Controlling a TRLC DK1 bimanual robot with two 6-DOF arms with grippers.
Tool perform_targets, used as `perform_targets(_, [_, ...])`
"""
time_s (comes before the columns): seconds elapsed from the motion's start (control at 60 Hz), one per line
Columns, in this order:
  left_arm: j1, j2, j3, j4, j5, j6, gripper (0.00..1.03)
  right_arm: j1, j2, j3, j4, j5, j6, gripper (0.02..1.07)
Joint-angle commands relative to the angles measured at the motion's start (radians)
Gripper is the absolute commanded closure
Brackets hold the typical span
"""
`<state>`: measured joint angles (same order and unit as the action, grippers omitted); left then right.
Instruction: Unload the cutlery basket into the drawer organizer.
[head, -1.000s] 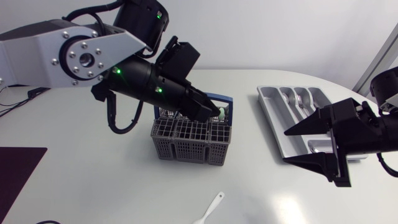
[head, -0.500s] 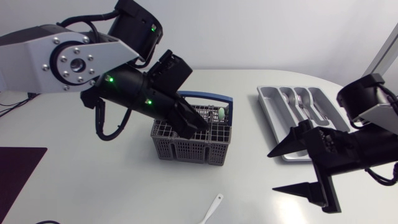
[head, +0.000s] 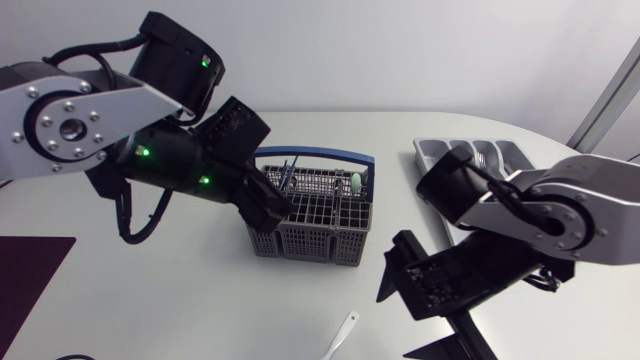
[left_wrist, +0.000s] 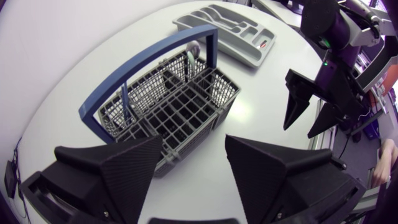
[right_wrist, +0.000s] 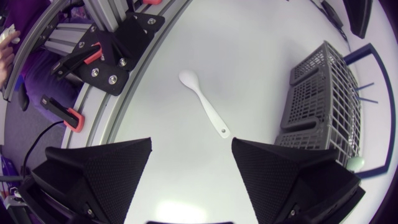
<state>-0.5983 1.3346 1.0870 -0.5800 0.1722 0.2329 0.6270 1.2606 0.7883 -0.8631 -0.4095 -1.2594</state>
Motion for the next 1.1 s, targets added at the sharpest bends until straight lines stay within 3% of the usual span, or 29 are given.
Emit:
perform_targets(0.0, [0.000,-0.037,-0.058,-0.011,-0.042,0.003,0.31,0.062,0.074,0.043,0.006,0.029,0.017,0.15])
perform_targets(0.233, [-0.011,-0.115,-0.171,-0.024,-0.088,0.065,0.28,0.186,0.224,0.120,0.032,0.086,0.025,0.18])
perform_targets(0.317, [-0.038,-0.167,-0.226,-0.027,-0.088,0.102,0.21,0.217,0.270,0.147,0.033,0.092,0.023,0.21])
perform_targets(0.567, [-0.057,-0.239,-0.337,-0.034,-0.088,0.181,0.21,0.292,0.393,0.184,0.070,0.117,0.020,0.39])
perform_targets(1.033, [-0.167,-0.394,-0.535,-0.077,-0.046,0.459,0.15,0.349,0.502,0.166,0.197,0.163,0.023,0.45])
perform_targets(1.083, [-0.170,-0.413,-0.553,-0.077,-0.040,0.490,0.15,0.355,0.507,0.163,0.207,0.166,0.023,0.51])
